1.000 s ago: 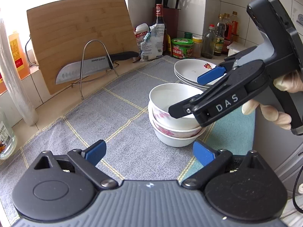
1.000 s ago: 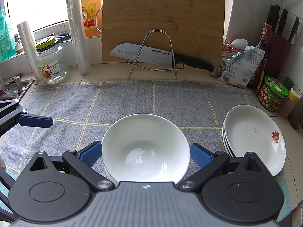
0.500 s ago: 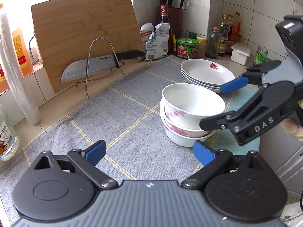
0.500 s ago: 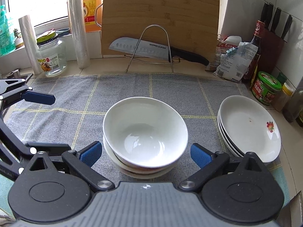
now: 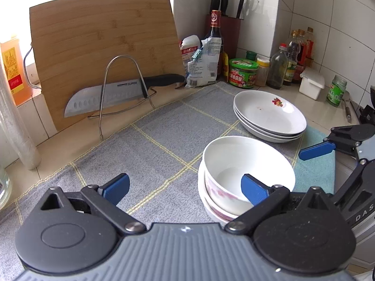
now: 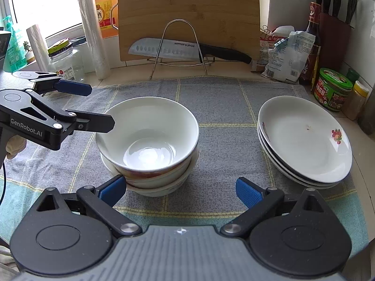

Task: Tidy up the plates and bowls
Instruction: 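Withdraw the right tool from the three-bowl stack, then close the left gripper on the bowl stack while the right gripper clamps its opposite side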

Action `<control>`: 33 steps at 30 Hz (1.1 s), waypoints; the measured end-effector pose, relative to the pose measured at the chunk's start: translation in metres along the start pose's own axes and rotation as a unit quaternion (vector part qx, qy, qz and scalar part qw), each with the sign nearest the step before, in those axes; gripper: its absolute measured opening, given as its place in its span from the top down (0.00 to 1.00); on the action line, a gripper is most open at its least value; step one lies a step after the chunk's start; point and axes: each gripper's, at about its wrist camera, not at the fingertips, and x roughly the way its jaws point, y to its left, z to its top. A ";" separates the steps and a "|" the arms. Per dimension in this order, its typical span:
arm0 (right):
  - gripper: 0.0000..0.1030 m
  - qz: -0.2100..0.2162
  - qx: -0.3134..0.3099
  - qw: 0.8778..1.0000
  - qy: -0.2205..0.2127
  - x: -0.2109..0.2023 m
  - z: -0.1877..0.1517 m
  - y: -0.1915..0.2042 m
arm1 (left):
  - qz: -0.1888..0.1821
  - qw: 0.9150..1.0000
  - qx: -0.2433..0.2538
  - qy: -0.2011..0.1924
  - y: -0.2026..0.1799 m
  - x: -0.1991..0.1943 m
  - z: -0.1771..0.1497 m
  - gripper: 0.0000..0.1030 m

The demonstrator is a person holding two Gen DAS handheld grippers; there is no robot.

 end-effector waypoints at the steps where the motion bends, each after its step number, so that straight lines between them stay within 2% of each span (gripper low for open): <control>1: 0.01 0.004 -0.004 1.000 0.003 0.001 -0.001 -0.001 | 0.000 1.000 -0.006 0.004 0.002 0.001 -0.002 0.02; 4: 0.01 0.016 -0.017 1.000 0.013 0.007 -0.003 -0.004 | 0.008 1.000 -0.025 0.016 0.005 0.006 -0.009 0.02; 7: 0.01 0.027 -0.030 0.999 0.021 0.013 -0.005 -0.008 | 0.015 0.999 -0.036 0.013 0.004 0.003 -0.010 0.02; 12: 0.01 0.047 -0.061 0.997 0.029 0.030 -0.009 -0.016 | -0.005 1.000 -0.022 -0.001 -0.005 -0.013 -0.009 0.02; 17: 0.01 0.062 -0.109 0.991 0.041 0.053 -0.016 -0.023 | -0.001 1.000 -0.003 0.029 -0.022 -0.015 -0.026 0.02; 23: 0.00 0.084 -0.164 0.982 0.036 0.064 -0.018 -0.028 | 0.003 0.998 -0.044 0.051 -0.035 0.014 -0.054 0.02; 25: 0.00 0.091 -0.173 0.980 0.036 0.066 -0.017 -0.029 | 0.014 0.997 -0.040 0.059 -0.039 0.026 -0.060 0.02; 28: 0.00 0.095 -0.179 0.979 0.037 0.066 -0.015 -0.029 | 0.006 0.997 -0.032 0.074 -0.040 0.039 -0.064 0.02; 33: 0.00 0.099 -0.179 0.979 0.025 0.066 -0.017 -0.031 | -0.007 0.998 0.040 0.057 -0.042 0.050 -0.062 0.01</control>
